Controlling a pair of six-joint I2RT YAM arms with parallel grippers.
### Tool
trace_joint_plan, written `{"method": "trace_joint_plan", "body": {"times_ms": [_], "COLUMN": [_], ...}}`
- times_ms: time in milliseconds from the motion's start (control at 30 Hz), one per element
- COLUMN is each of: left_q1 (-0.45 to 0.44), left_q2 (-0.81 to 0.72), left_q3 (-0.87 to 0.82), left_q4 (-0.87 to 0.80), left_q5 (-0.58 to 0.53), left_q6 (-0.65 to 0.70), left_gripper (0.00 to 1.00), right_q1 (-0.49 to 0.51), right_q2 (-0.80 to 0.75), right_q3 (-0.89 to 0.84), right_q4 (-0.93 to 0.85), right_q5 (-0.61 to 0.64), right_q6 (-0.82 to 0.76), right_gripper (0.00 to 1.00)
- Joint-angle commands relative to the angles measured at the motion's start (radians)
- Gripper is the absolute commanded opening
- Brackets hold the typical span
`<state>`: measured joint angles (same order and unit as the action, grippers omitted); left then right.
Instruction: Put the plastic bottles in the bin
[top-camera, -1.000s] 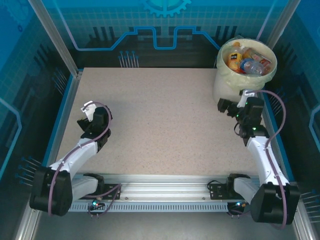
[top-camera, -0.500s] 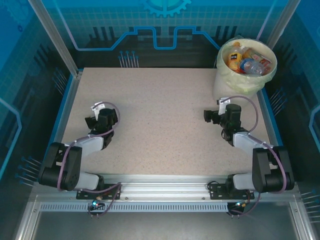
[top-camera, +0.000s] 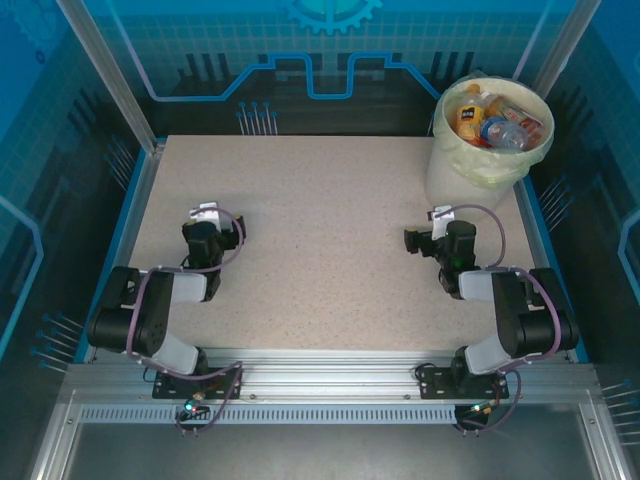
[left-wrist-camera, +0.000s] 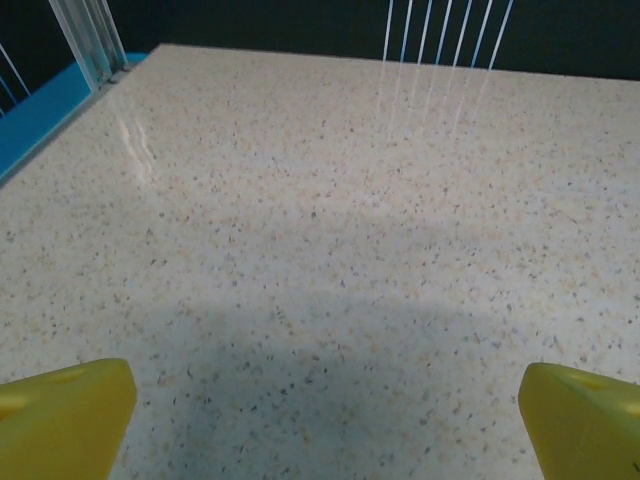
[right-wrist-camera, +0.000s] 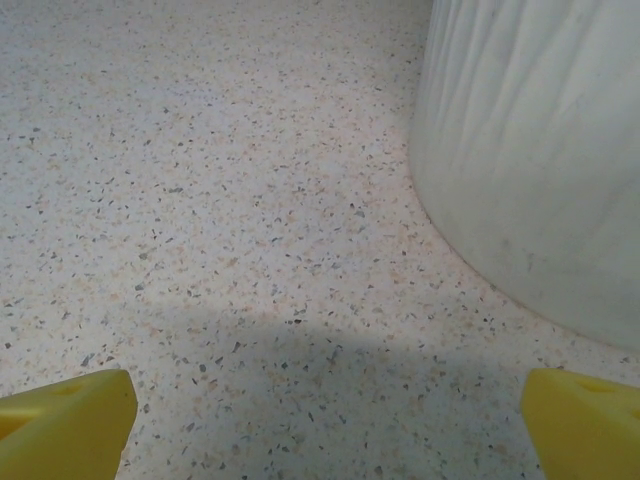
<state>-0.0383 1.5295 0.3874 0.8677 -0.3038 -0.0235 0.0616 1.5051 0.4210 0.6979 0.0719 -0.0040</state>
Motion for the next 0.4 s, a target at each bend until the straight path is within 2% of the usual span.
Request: {"method": "trace_joint_plan", "body": {"times_ms": [0, 67, 367], "left_q1": [0.017, 0.017, 0.017], "left_q2": [0.021, 0.014, 0.021], "left_q3": [-0.037, -0.017, -0.021], "left_q4": [0.112, 0.062, 0.082], "left_q5": [0.1, 0.09, 0.088], "left_q6": [-0.002, -0.007, -0.004], "left_gripper": [0.99, 0.99, 0.99], "right_q1": [-0.004, -0.005, -0.002], "right_q2": [-0.005, -0.005, -0.004], "right_q3": [0.018, 0.02, 0.02], "right_q4": [0.041, 0.04, 0.038], "right_q5": [0.003, 0.003, 0.002], "right_q6": [0.007, 0.008, 0.004], "right_gripper": [1.0, 1.0, 1.0]}}
